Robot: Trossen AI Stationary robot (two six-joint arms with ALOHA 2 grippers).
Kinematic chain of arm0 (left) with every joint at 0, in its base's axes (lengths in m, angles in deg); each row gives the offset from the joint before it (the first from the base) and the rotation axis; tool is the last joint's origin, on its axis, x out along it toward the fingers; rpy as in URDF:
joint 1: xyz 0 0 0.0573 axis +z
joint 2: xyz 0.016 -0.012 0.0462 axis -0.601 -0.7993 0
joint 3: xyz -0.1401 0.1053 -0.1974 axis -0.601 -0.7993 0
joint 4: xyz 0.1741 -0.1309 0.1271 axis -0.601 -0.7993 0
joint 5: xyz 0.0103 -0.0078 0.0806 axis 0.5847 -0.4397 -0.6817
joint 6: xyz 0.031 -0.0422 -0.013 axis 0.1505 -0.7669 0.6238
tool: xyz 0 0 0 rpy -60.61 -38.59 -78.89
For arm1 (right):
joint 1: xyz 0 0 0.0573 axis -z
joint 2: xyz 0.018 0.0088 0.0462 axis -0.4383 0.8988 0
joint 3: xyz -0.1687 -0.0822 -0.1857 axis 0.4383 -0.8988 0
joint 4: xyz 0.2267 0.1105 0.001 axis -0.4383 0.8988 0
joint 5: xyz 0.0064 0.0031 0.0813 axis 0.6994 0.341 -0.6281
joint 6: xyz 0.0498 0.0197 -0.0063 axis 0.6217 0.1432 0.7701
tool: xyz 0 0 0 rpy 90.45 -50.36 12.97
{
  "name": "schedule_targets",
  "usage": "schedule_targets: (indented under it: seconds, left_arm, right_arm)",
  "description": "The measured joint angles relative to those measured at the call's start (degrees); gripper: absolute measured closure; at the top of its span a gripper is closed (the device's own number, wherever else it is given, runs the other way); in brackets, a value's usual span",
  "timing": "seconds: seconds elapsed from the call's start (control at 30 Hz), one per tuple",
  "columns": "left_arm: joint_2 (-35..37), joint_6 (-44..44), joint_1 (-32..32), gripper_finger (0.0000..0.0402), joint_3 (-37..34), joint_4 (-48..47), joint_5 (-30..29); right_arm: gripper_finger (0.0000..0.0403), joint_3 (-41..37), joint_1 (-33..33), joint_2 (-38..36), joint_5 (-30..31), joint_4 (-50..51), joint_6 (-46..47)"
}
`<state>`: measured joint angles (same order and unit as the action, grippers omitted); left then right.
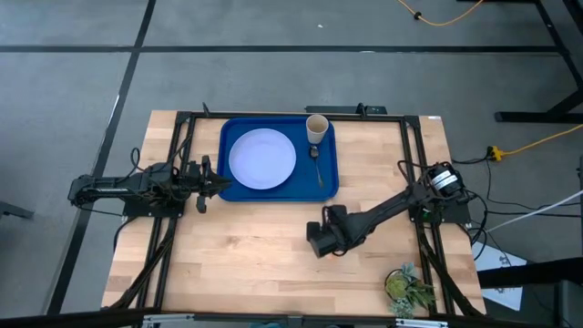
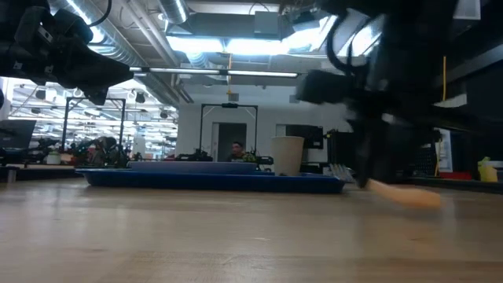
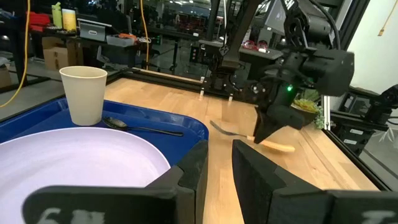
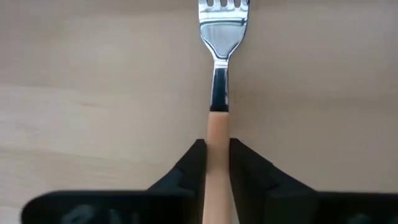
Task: Pick and place plate/cup/fork/spoon on tray
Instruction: Put the yellow fork on the tray
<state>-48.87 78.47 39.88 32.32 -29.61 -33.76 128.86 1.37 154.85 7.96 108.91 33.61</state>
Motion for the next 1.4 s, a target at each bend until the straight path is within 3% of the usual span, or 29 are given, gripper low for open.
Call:
schedule_targets:
  seconds: [0.3,0.5,0.9,1.4]
  left_arm:
    - [0.0,0.01,-0.02,0.0337,0.0,0.0,0.0]
    - [-0.01,0.01,0.0,0.0337,0.0,0.0,0.0]
    - [0.0,0.0,0.0,0.0337,0.0,0.0,0.0]
    - [0.0,-0.01,-0.01,0.0337,0.0,0.0,0.0]
  right_arm:
    - [0.0354,9.03,3.61,-0.1,8.63,8.52,-6.77]
    - [0.0352,14.3,10.58,-0.2,9.23,15.41,-15.34]
    - [0.0352,13.41,28.24,-0.2,0.75,4.33,-40.5]
    - [0.0352,13.37,34.97,4.96,-3.01,-3.12,-46.98]
